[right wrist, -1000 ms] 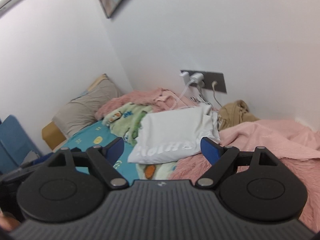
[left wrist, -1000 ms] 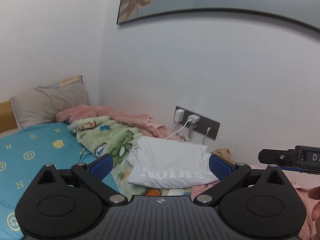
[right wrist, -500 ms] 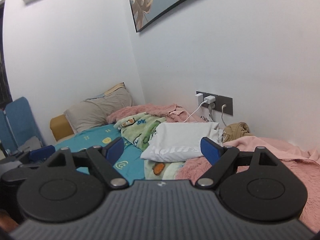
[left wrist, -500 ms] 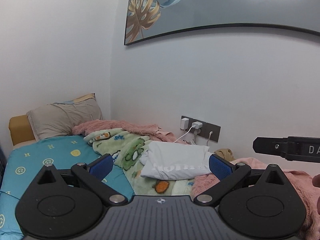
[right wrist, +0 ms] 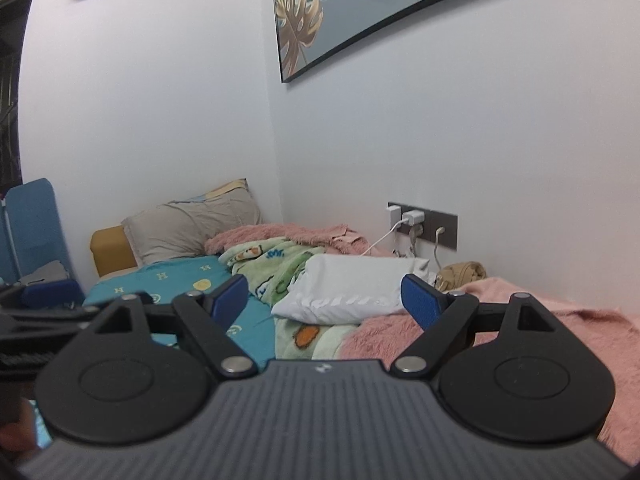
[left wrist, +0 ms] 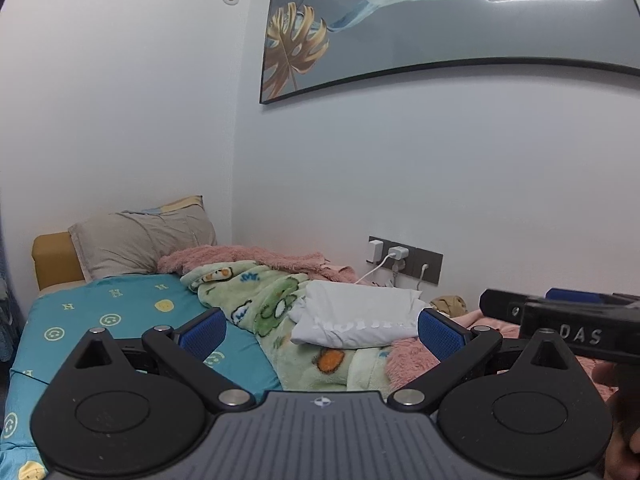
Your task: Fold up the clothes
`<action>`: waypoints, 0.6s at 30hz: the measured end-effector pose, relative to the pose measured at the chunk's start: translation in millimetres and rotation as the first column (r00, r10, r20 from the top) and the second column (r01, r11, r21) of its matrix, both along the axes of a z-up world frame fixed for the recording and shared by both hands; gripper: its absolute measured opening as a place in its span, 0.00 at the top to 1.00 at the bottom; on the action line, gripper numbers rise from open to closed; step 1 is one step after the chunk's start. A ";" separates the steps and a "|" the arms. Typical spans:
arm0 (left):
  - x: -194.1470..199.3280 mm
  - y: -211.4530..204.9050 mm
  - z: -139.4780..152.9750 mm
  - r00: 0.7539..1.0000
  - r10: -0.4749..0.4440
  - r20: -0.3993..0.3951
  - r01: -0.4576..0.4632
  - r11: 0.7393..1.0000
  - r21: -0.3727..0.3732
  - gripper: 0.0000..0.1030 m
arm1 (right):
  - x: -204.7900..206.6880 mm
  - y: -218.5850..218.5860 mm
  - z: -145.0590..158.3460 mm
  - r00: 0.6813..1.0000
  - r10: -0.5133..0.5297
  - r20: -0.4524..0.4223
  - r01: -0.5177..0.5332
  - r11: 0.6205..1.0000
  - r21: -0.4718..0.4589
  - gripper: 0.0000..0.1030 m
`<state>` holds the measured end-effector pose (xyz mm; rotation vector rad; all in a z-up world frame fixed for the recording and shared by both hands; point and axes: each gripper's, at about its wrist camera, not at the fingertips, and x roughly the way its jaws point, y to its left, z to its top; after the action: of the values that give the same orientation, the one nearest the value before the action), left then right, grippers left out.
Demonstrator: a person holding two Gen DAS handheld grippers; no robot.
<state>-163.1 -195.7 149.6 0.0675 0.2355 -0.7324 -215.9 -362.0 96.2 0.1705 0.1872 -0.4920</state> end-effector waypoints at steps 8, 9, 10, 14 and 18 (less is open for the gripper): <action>1.5 14.7 -7.8 1.000 0.013 -0.005 -0.013 1.000 -0.011 0.00 | 8.0 13.1 -17.4 1.000 0.004 -0.025 -0.005 0.999 -0.037 0.17; 1.8 15.0 -8.6 1.000 0.017 -0.004 -0.017 1.000 -0.007 0.00 | 8.6 14.3 -18.6 1.000 0.004 -0.026 -0.005 0.999 -0.039 0.17; 2.0 15.2 -9.2 1.000 0.018 -0.004 -0.018 1.000 -0.006 0.00 | 9.2 15.6 -19.8 1.000 0.005 -0.028 -0.006 0.999 -0.041 0.17; 1.4 15.9 -10.9 1.000 0.025 -0.003 -0.025 1.000 0.002 0.00 | 10.0 18.6 -21.9 0.999 0.004 -0.033 -0.005 0.999 -0.043 0.17; -0.8 15.7 -10.6 1.000 0.030 0.005 -0.030 0.999 0.011 0.00 | 8.1 20.8 -21.3 0.999 0.001 -0.035 -0.002 0.999 -0.043 0.17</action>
<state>-163.9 -180.0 139.0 0.0764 0.2358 -0.7012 -207.8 -341.2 74.9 0.1203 0.2104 -0.4970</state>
